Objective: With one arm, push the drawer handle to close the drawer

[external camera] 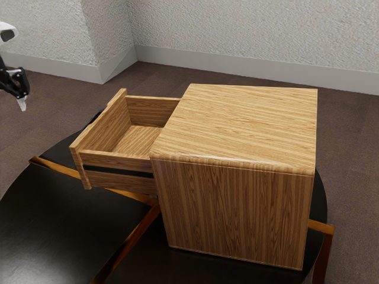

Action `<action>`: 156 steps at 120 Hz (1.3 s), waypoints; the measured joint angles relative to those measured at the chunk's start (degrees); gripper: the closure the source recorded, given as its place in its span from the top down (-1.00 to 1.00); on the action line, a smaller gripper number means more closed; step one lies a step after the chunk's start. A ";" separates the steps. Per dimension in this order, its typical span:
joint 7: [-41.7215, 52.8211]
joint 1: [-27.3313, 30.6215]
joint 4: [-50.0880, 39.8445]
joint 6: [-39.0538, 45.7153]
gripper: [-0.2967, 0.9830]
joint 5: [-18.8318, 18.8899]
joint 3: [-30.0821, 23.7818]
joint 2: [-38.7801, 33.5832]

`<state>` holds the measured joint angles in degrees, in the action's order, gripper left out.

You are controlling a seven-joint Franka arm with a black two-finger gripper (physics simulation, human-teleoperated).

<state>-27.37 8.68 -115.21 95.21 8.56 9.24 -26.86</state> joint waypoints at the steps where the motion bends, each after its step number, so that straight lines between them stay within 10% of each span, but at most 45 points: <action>1: -0.87 -0.02 0.01 0.09 -0.02 -0.08 0.01 0.11; 29: -24.50 -5.07 0.04 7.19 -0.52 -0.79 2.73 7.19; 80: -60.00 -5.71 -3.19 22.73 -0.68 0.13 5.13 13.12; 156: -77.11 -6.63 -11.09 32.73 -0.69 0.17 2.02 9.86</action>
<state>-104.48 2.04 -126.29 127.95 8.73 11.26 -17.00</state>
